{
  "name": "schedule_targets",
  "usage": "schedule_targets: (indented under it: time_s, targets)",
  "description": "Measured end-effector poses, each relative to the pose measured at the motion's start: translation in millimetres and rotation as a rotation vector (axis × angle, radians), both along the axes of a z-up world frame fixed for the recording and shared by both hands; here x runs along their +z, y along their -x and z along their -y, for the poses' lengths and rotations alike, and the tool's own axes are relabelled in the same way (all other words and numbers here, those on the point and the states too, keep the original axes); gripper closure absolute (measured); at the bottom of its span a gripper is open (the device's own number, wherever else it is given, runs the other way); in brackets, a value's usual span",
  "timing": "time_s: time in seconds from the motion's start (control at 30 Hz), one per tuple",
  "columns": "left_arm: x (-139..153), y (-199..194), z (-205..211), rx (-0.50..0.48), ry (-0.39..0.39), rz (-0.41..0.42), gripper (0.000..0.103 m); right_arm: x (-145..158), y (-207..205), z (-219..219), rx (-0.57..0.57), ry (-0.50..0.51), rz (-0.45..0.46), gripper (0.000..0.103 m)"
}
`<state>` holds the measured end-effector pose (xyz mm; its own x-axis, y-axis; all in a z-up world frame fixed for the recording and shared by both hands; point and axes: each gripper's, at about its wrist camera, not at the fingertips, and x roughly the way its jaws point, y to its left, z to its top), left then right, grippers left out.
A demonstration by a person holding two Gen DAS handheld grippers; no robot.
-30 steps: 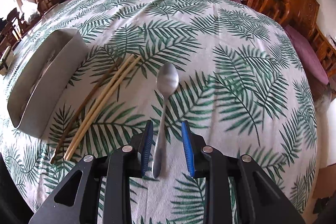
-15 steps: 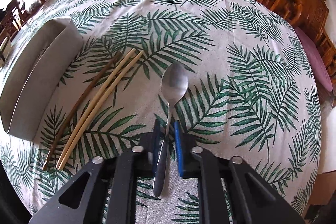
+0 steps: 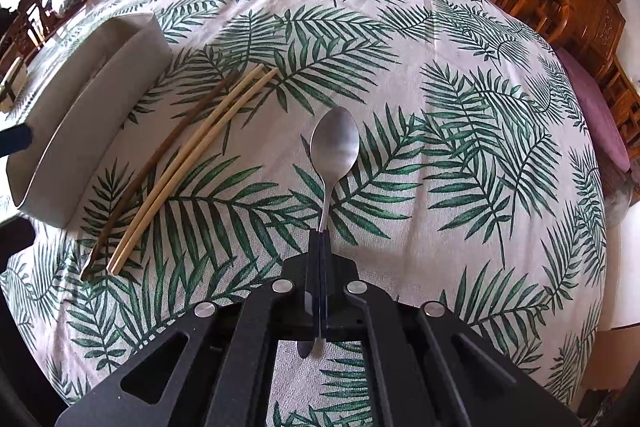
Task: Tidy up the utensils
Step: 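Move the right tool to the pile and grasp a metal spoon, then lower the left tool onto the pile and grasp a wooden chopstick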
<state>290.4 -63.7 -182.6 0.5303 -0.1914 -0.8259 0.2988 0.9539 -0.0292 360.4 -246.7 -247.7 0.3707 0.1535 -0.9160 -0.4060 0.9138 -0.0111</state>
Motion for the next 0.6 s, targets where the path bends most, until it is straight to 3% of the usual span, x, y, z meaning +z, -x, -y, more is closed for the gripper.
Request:
schedule_targets:
  time_s: [0.3, 0.43, 0.6]
  targets:
    - [-17, -34, 19, -0.014, -0.067, -0.058, 0.042, 6, 3, 19, -0.008, -0.082, 0.021, 0.103]
    - [-27, -48, 21, -0.018, -0.069, -0.118, 0.06, 12, 4, 18, 0.003, -0.109, 0.039, 0.102]
    - [-37, -64, 26, -0.021, -0.103, -0.157, 0.074, 20, 4, 17, 0.004, -0.132, 0.06, 0.102]
